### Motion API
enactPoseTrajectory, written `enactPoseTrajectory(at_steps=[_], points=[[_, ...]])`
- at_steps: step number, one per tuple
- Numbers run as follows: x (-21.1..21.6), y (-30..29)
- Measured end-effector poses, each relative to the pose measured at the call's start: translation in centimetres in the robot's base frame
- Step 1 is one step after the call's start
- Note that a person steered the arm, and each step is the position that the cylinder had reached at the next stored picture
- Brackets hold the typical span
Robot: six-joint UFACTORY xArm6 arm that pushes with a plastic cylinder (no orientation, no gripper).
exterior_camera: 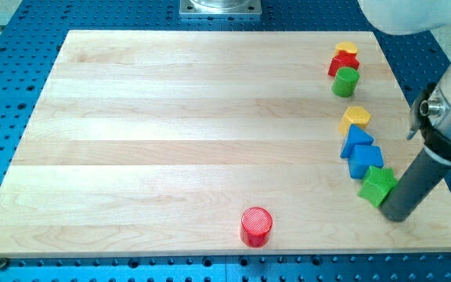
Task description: Push the red circle to the bottom right side
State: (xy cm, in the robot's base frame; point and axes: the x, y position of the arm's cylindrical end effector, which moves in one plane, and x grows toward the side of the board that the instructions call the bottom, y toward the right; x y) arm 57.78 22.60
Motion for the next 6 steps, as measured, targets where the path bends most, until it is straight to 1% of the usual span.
enactPoseTrajectory(at_steps=[1,2,3,4,5,6], points=[[-3.4,-3.1],[-9.6,-6.1],[-7.7,-13.1],[-2.2,-21.6],[1.4,-25.6],[4.0,-25.1]])
